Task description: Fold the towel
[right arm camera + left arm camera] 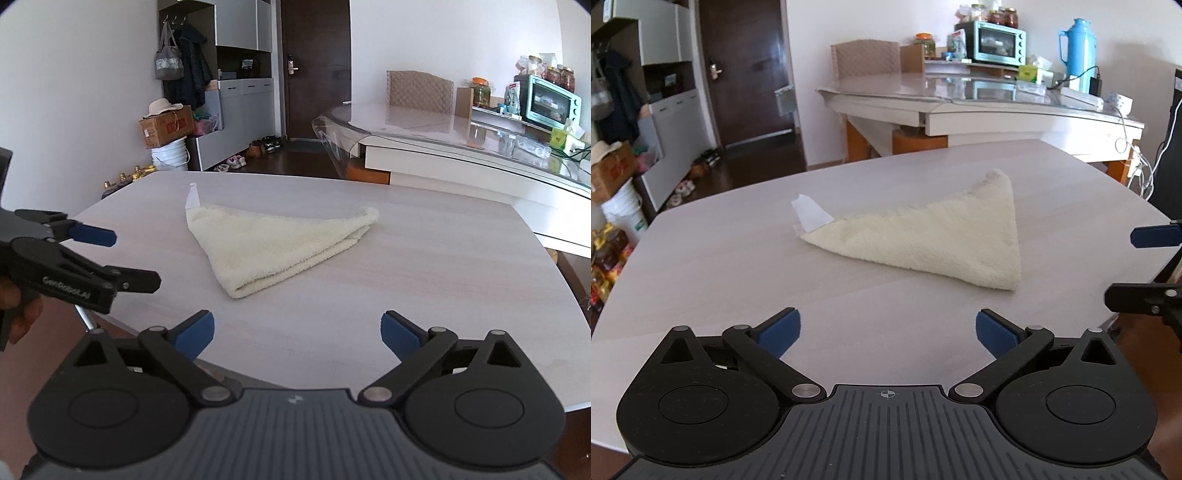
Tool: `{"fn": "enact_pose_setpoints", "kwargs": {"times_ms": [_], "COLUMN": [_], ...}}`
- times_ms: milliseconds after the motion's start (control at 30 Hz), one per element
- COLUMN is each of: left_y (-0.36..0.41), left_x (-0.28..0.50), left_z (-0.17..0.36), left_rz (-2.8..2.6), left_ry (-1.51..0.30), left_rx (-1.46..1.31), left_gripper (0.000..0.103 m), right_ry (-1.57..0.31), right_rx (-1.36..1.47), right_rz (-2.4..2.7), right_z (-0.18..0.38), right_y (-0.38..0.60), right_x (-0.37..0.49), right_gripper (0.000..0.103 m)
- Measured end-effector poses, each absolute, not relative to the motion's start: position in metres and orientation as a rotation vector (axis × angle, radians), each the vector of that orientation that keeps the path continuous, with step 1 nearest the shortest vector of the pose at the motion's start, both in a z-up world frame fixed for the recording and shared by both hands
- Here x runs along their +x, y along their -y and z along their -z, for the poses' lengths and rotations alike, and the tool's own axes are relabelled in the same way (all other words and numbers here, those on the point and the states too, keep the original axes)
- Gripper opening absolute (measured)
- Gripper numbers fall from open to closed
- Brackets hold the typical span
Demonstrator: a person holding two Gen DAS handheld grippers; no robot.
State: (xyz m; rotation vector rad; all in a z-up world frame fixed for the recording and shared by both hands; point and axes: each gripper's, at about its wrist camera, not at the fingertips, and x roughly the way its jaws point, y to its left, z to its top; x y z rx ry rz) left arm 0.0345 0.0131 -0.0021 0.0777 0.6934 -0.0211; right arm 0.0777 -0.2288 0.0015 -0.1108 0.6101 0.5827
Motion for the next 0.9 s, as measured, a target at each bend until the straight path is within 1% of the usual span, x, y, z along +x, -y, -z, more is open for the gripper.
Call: {"fn": "enact_pose_setpoints", "kwargs": {"times_ms": [433, 633, 733, 800, 833, 867, 900], "left_y": [-0.016, -0.026, -0.034, -0.039, -0.04, -0.042, -0.043], "left_x": [0.022, 0.039, 0.057, 0.072, 0.075, 0.081, 0.088], "left_z": [-0.005, -0.008, -0.012, -0.013, -0.014, -0.014, -0.013], "left_rz": [0.011, 0.014, 0.016, 0.014, 0.016, 0.018, 0.024], "left_ry": [-0.665, -0.644, -0.629, -0.627, -0.628, -0.629, -0.629], "left_rx": [0.085, 0.103, 0.107, 0.107, 0.107, 0.108, 0.111], "left_gripper": [0.103, 0.103, 0.103, 0.103, 0.103, 0.103, 0.103], "right_ry": [-0.601, -0.578, -0.572, -0.575, -0.576, -0.58, -0.586], "right_rx": [-0.127, -0.113, -0.083, -0.059, -0.054, -0.046, -0.036], "right_rz": [-0.581, -0.562, -0.551, -0.552, -0.553, -0.553, -0.553], "right_z": [-0.007, -0.013, -0.018, -0.021, -0.022, -0.021, -0.02], "right_y": [0.227, 0.227, 0.226, 0.224, 0.223, 0.221, 0.217], "right_x": [0.07, 0.088, 0.114, 0.136, 0.14, 0.15, 0.164], "right_gripper": [0.099, 0.098, 0.098, 0.097, 0.095, 0.09, 0.088]}}
